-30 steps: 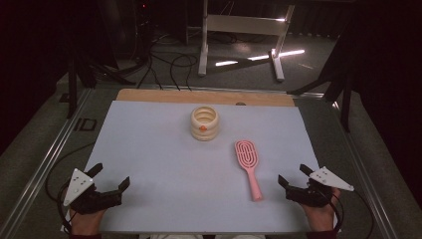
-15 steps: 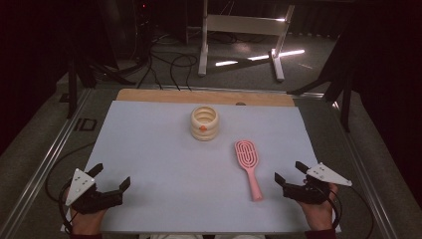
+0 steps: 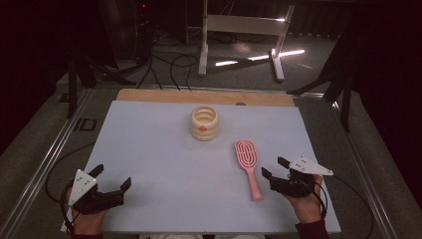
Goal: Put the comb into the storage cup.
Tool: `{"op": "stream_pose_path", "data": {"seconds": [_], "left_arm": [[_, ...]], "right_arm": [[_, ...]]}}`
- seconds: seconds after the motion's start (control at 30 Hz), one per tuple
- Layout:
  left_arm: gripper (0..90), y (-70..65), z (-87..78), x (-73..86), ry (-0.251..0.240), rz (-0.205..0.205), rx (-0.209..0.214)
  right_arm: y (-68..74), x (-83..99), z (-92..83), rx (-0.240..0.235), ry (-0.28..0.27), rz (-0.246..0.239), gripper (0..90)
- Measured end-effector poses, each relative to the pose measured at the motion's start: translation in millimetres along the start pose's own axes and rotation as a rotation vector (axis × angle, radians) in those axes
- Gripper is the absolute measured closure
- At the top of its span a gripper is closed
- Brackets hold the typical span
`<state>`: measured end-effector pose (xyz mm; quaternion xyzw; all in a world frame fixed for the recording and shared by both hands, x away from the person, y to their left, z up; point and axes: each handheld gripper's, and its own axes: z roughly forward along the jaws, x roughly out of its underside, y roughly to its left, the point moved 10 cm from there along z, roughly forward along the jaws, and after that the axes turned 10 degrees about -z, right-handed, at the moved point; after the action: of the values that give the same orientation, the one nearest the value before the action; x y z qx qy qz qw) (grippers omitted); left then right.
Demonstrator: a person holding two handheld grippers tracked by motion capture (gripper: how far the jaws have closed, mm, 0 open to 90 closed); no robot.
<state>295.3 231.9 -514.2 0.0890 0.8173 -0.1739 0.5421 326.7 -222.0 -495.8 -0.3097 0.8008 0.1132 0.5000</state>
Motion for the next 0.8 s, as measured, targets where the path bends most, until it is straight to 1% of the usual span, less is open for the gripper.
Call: {"op": "stream_pose_path", "data": {"seconds": [0.03, 0.07, 0.1, 0.13, 0.17, 0.27, 0.3, 0.33, 0.43, 0.57, 0.6, 0.63, 0.7, 0.73, 0.8], "left_arm": [[0.5, 1.0, 0.0, 0.4, -0.001, -0.003, -0.004], [0.4, 1.0, 0.0, 0.4, -0.001, -0.003, -0.004], [0.4, 2.4, -0.7, 0.3, -0.004, -0.011, -0.005], [0.5, 2.4, -0.7, 0.3, -0.004, -0.011, -0.005], [0.5, 3.6, -1.4, 0.1, -0.007, -0.014, -0.01], [0.4, 3.9, -1.8, 0.1, -0.008, -0.015, -0.01], [0.4, 3.5, -1.4, 0.7, -0.006, -0.013, -0.011], [0.5, 3.4, -0.9, 1.3, -0.002, -0.01, -0.011], [0.5, 4.3, -0.1, 2.9, 0.008, -0.005, -0.017], [0.5, 5.6, -1.3, 1.9, 0.0, -0.012, -0.019], [0.5, 5.6, -1.3, 1.9, 0.0, -0.012, -0.019], [0.5, 5.6, -1.4, 1.7, -0.002, -0.014, -0.018], [0.5, 5.8, -1.5, 2.0, 0.0, -0.011, -0.02], [0.5, 5.8, -1.5, 1.8, -0.001, -0.012, -0.019], [0.5, 6.0, -1.6, 1.8, -0.001, -0.011, -0.019]], "right_arm": [[6.0, -1.8, 5.5, -0.019, 0.011, -0.003, 44.9], [6.0, -1.8, 5.5, -0.019, 0.011, -0.003, 44.9], [11.8, -0.2, 11.8, -0.037, 0.034, -0.003, 52.7], [11.8, -0.2, 11.8, -0.037, 0.034, -0.003, 52.7], [18.8, 2.4, 18.5, -0.061, 0.05, -0.008, 63.9], [28.9, 7.2, 26.5, -0.097, 0.068, -0.027, 81.6], [30.7, 9.9, 29.3, -0.093, 0.081, -0.045, 86.6], [32.5, 12.9, 31.8, -0.096, 0.097, -0.066, 89.9], [38.1, 20.5, 39.2, -0.108, 0.144, -0.092, 90.0], [43.0, 28.3, 47.0, -0.11, 0.187, -0.123, 90.0], [43.0, 28.3, 47.0, -0.11, 0.187, -0.123, 90.0], [45.5, 33.0, 49.9, -0.117, 0.204, -0.127, 90.0], [46.2, 34.7, 50.6, -0.12, 0.209, -0.128, 90.0], [47.4, 38.9, 51.7, -0.125, 0.224, -0.127, 90.0], [47.4, 42.0, 52.8, -0.125, 0.233, -0.121, 90.0]]}}
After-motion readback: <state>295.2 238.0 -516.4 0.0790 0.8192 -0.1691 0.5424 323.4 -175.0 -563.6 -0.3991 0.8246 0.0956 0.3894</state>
